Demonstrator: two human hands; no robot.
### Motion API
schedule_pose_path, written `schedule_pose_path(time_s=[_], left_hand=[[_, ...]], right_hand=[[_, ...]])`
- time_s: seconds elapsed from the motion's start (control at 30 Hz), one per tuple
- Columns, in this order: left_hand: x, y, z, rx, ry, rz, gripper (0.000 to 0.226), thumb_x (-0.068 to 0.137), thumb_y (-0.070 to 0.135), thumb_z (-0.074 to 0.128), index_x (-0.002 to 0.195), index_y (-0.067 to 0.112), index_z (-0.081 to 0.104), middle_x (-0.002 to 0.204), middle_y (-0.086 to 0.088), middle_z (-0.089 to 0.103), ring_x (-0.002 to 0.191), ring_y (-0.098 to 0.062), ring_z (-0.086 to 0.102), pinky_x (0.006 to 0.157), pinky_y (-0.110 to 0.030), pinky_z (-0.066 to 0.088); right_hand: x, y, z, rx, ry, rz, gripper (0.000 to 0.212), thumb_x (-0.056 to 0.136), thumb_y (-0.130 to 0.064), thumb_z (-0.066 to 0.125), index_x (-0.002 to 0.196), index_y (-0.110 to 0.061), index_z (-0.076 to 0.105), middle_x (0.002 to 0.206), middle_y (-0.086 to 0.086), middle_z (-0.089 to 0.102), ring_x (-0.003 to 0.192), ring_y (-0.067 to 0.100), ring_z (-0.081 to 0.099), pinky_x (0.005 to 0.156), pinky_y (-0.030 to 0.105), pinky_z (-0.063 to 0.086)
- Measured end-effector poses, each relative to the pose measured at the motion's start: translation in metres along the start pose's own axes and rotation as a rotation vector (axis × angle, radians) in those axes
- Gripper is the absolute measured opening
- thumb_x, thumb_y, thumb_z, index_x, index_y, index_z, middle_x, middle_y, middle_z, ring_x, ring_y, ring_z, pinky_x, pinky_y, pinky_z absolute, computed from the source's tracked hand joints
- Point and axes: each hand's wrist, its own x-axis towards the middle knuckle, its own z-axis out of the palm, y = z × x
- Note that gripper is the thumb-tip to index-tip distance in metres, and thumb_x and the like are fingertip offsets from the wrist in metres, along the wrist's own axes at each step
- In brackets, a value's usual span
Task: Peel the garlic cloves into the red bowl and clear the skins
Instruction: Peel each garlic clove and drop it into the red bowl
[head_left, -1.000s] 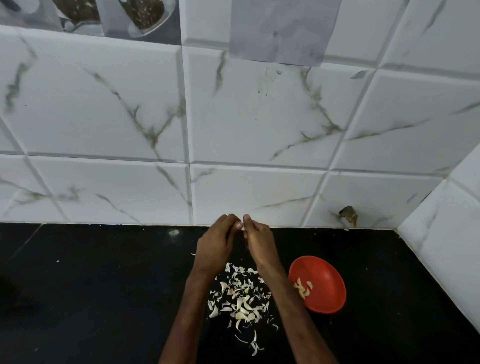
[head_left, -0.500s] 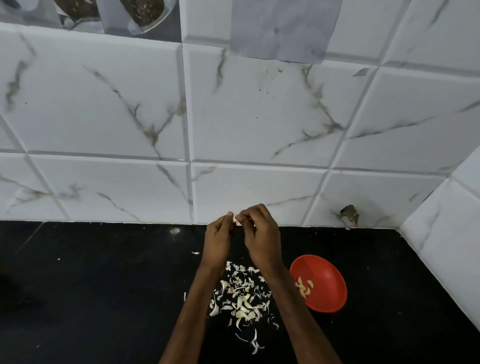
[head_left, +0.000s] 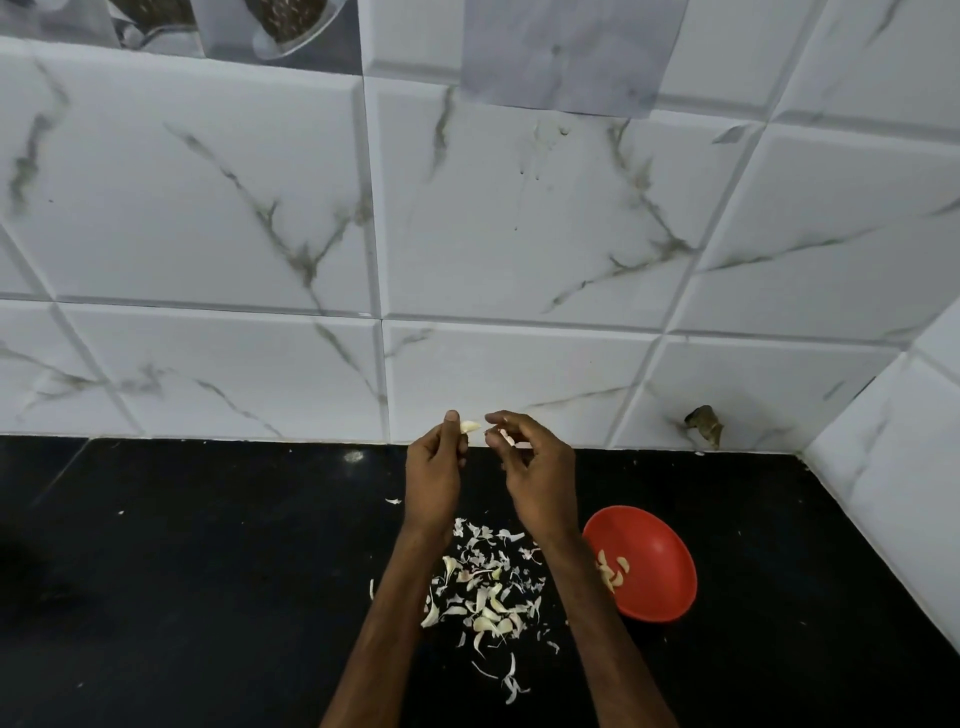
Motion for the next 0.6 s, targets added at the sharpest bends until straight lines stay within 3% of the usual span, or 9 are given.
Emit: schedule_pose_path(time_s=[0.17, 0.27, 0.4, 0.43, 0.53, 0.6], left_hand=[[0.002, 0.002, 0.002, 0.036, -0.039, 0.072, 0.044, 0.106, 0.037, 0.046, 0.066, 0.021, 0.058, 0.058, 0.009, 0.047, 0.054, 0.000, 0.042, 0.049, -0.012, 0.035], [0.001, 0.004, 0.004, 0.073, -0.061, 0.105, 0.048, 0.106, 0.035, 0.046, 0.061, 0.028, 0.061, 0.058, 0.008, 0.046, 0.055, -0.002, 0.042, 0.048, -0.014, 0.035], [0.000, 0.004, 0.000, 0.184, -0.042, 0.170, 0.051, 0.105, 0.041, 0.046, 0.077, 0.002, 0.061, 0.061, 0.002, 0.044, 0.061, -0.014, 0.040, 0.056, -0.032, 0.033], [-0.001, 0.005, -0.001, 0.221, -0.037, 0.190, 0.051, 0.106, 0.041, 0.046, 0.075, 0.002, 0.058, 0.060, 0.002, 0.042, 0.060, -0.014, 0.039, 0.057, -0.034, 0.032], [-0.004, 0.009, -0.003, 0.300, -0.028, 0.212, 0.047, 0.106, 0.039, 0.048, 0.062, 0.024, 0.053, 0.059, 0.000, 0.038, 0.057, -0.014, 0.035, 0.057, -0.036, 0.031], [-0.004, 0.010, -0.003, 0.318, -0.029, 0.207, 0.048, 0.105, 0.038, 0.048, 0.058, 0.030, 0.052, 0.059, -0.003, 0.036, 0.056, -0.014, 0.033, 0.056, -0.033, 0.031]], right_hand=[[0.001, -0.013, 0.005, 0.046, -0.011, 0.040, 0.007, 0.095, -0.023, 0.069, 0.100, -0.021, 0.073, 0.090, -0.017, 0.072, 0.088, 0.007, 0.070, 0.074, 0.039, 0.061], [0.002, -0.015, 0.009, 0.041, 0.063, -0.003, 0.004, 0.091, -0.018, 0.074, 0.092, -0.014, 0.074, 0.085, -0.011, 0.073, 0.085, 0.008, 0.070, 0.075, 0.026, 0.057], [0.002, -0.015, 0.010, 0.066, 0.123, -0.023, 0.003, 0.087, -0.014, 0.078, 0.089, -0.016, 0.076, 0.086, -0.011, 0.074, 0.088, 0.006, 0.070, 0.075, 0.016, 0.051], [0.002, -0.015, 0.010, 0.085, 0.129, -0.019, 0.005, 0.086, -0.013, 0.079, 0.088, -0.017, 0.076, 0.085, -0.012, 0.075, 0.088, 0.006, 0.070, 0.076, 0.014, 0.050], [0.002, -0.013, 0.010, 0.104, 0.132, -0.016, 0.009, 0.083, -0.012, 0.081, 0.087, -0.019, 0.078, 0.085, -0.013, 0.076, 0.087, 0.005, 0.071, 0.077, 0.013, 0.051], [0.003, -0.012, 0.010, 0.096, 0.123, -0.017, 0.009, 0.082, -0.012, 0.082, 0.088, -0.018, 0.078, 0.085, -0.013, 0.076, 0.087, 0.006, 0.072, 0.077, 0.017, 0.053]])
